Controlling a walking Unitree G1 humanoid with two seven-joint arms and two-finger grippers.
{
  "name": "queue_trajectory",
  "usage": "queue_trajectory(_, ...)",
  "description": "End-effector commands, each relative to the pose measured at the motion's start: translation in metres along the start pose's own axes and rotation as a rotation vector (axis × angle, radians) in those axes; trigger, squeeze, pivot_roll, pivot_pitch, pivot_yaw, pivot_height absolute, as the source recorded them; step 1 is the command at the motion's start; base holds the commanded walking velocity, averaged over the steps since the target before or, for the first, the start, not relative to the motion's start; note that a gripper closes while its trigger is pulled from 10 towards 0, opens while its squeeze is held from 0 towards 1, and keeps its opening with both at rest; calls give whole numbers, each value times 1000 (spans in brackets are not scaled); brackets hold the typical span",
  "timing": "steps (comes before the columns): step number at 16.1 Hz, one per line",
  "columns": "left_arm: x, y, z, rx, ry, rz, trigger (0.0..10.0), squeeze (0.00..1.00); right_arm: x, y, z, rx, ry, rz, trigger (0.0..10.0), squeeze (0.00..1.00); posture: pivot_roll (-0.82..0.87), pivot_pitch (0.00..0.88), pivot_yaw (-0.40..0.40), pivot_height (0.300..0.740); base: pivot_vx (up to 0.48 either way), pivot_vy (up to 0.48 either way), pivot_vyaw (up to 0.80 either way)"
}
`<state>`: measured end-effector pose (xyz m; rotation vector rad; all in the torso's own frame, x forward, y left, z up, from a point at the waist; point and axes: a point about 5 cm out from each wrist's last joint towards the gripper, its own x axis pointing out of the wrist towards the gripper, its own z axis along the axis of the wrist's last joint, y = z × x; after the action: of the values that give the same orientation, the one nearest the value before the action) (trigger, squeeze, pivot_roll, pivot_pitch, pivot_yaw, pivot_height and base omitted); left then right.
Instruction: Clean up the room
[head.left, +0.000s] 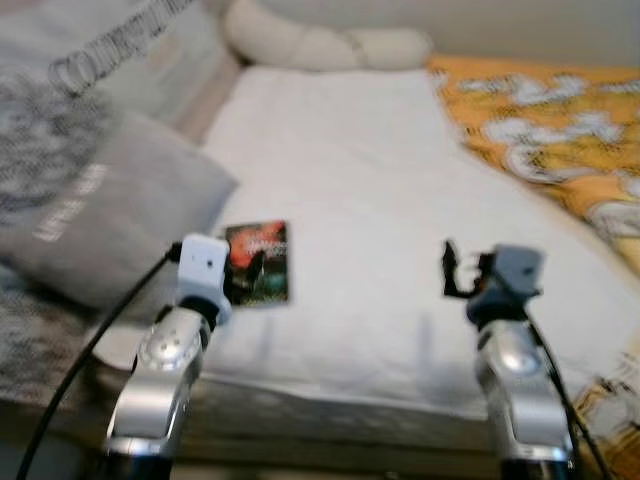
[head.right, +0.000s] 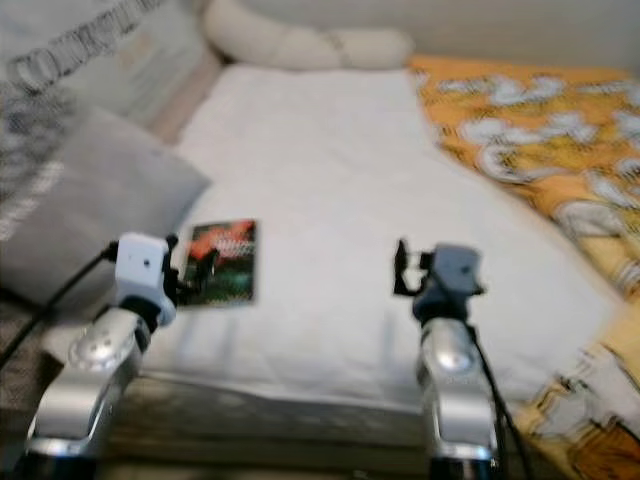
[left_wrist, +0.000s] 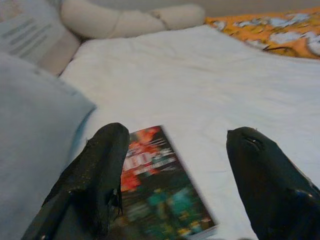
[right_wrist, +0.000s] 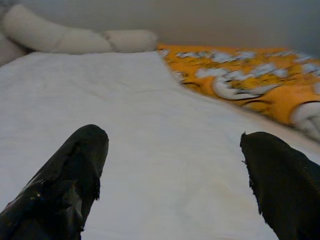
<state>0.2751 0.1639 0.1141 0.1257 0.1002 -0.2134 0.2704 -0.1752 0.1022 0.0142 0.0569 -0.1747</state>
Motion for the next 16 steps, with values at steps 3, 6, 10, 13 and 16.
queue_trajectory(3,1,7,-2,5,9,21,10000,0,1,11,-1,-22,-13,48,10000,1000,-41,0,25,740,0,-480,0)
queue_trajectory(6,3,8,-1,6,7,30,10000,0,4,3,-7,-92,26,-37,10000,1000,-38,0,18,740,0,-480,0)
queue_trajectory(10,6,9,-2,-14,6,52,10000,0,4,6,-5,-129,-26,-37,10000,1000,-42,0,21,740,0,-357,0)
queue_trajectory(13,9,9,1,-28,-18,44,10000,0,5,10,-11,-114,33,-19,10000,1000,-40,0,21,740,0,0,-400)
queue_trajectory(16,10,10,3,-44,-31,47,10000,0,9,14,-12,-73,45,20,10000,1000,-34,0,19,740,91,0,-533)
